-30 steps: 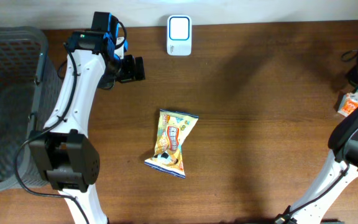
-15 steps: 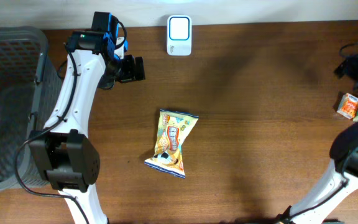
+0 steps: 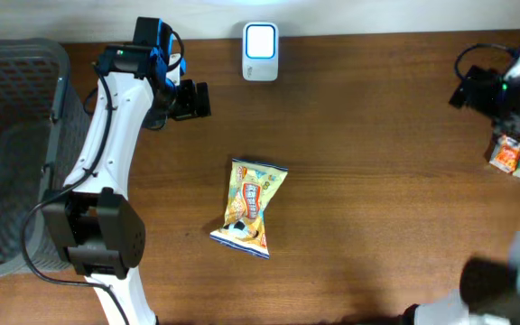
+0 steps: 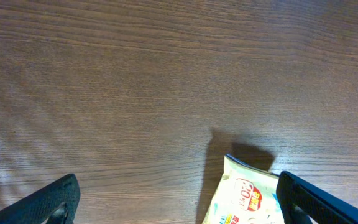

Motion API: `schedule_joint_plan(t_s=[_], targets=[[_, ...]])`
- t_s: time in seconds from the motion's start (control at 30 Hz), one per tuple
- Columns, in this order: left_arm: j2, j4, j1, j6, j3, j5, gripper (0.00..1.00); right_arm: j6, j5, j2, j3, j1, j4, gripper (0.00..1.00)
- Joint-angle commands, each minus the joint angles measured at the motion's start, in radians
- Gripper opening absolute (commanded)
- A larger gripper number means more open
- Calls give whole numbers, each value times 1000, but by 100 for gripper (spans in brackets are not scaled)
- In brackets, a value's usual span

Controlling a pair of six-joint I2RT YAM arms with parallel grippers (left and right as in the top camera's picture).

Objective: Scan the item barcode
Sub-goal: 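Bring the right gripper back toward the yellow snack bag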

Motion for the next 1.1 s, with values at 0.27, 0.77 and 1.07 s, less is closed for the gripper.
schedule_joint_plan(t_s=[0.27, 0.77, 1.07], targets=[[2, 0, 3, 1, 1, 9, 99, -22, 5, -522, -694, 48, 241, 98], [2, 6, 5, 1, 1, 11, 99, -22, 2, -165, -706, 48, 241, 98], [2, 5, -119, 247, 1, 182, 99, 83, -15, -300, -705, 48, 275, 98]])
